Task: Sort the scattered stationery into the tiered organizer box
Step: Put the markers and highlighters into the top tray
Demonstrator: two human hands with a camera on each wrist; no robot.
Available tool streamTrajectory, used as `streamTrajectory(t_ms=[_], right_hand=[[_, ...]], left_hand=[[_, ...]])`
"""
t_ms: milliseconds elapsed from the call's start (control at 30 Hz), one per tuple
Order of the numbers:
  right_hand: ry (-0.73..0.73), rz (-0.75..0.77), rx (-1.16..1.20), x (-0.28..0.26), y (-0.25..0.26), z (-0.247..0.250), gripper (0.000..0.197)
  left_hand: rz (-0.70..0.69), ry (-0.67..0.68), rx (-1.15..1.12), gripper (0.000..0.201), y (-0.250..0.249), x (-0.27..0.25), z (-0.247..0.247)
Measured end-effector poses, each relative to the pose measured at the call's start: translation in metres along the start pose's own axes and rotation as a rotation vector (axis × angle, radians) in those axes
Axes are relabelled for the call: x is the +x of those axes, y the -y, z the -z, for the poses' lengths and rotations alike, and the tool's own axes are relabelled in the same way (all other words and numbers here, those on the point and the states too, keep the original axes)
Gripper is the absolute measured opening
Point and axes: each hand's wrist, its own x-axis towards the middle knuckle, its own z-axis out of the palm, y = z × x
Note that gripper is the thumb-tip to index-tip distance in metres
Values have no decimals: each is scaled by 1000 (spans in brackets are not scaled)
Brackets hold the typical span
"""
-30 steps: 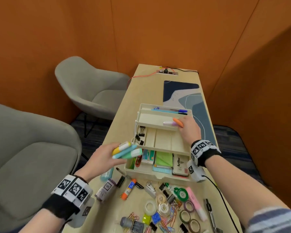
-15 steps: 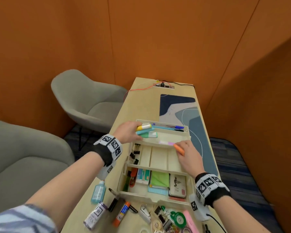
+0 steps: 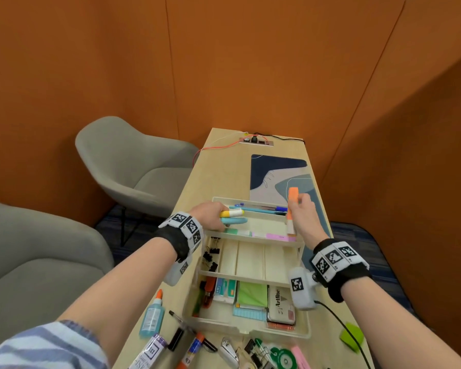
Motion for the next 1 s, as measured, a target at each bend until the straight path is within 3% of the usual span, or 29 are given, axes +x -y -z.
streamTrajectory(t_ms=[133,267,500,600,700,833,1000], right_hand=[[1,-163,371,4,-8,-3,25],[-73,-214,422,4,-23,-5,32],[-99,-164,-100,4,-35,-7,26],[-38,-113,-356,7,-32,-8,18],[56,-121,-564,7,-29,-10,24],[82,-108,-711,6,-29,-11,28],[28,-30,-827,-1,-31,-17,28]], left_hand=[[29,-114,-158,26,8,-1,-6],[16,-149,-394,29,14,-8,-7],[55,0,-701,31,13,-13,6],[56,53,-787,33,11,-11,10],[44,79,-737,33,7,-8,14],[49,21,-651,33,-1,0,16],[159,-158,-745,43,-7,12,9]])
